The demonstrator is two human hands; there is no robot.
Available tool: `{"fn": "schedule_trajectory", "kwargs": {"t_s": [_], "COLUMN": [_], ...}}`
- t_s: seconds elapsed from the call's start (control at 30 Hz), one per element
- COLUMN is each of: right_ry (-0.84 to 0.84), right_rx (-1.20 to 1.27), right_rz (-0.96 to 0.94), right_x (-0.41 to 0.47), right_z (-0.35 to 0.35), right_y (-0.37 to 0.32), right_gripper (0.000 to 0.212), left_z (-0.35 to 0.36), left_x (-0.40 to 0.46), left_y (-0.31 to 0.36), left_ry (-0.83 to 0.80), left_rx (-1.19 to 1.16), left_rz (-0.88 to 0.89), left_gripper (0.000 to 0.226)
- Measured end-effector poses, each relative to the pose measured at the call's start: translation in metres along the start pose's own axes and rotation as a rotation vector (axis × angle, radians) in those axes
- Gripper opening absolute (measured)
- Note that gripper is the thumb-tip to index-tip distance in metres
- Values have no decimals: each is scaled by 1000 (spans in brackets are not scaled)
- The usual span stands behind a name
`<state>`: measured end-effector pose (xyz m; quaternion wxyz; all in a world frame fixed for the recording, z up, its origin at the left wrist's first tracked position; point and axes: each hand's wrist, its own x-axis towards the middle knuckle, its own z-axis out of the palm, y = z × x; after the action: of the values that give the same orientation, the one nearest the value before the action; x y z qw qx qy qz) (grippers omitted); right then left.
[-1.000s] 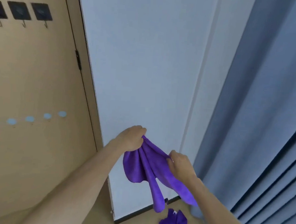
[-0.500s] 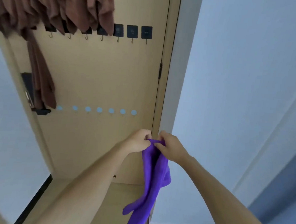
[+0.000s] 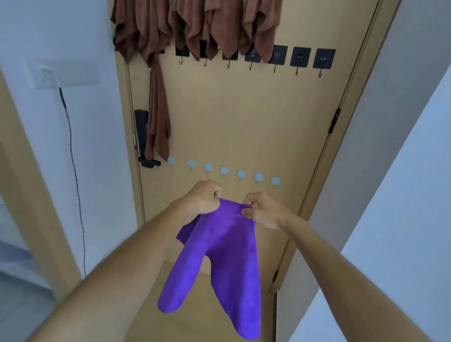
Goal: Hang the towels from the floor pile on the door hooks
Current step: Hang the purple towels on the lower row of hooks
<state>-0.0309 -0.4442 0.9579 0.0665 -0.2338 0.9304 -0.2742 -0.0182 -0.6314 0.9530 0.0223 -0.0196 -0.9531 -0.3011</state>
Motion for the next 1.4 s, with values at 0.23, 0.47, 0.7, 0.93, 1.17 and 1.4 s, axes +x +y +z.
{"fn": "schedule_trajectory", "kwargs": {"t_s": [0.23,0.47,0.7,0.93,1.17,1.4], "right_ry": [126,178,214,70,76,24], "right_rx": [120,141,150,316,297,368], "right_rz": [-165,-194,-227,-164,-241,-280], "right_x": [43,71,104,148,190,220], "right_z": [35,54,70,74,62,54], "right_y": [-61,-81,-85,-75,-50,-34], "right_gripper": [8,3,7,17,22,11], "left_z": [-30,-56,-63,-77,-81,-84], "left_x": [-12,-11,5,41,86,118], "left_y": [-37,-83,-94,-113,-109,-114], "left_ry": [-105,-80,71,49,-2,25], "left_rx": [-309,-332,-267,-216,-280,-235], "left_rz": [-62,-36,-16,-31,-119,-89], "left_gripper": [18,7,26,10,18,21]}}
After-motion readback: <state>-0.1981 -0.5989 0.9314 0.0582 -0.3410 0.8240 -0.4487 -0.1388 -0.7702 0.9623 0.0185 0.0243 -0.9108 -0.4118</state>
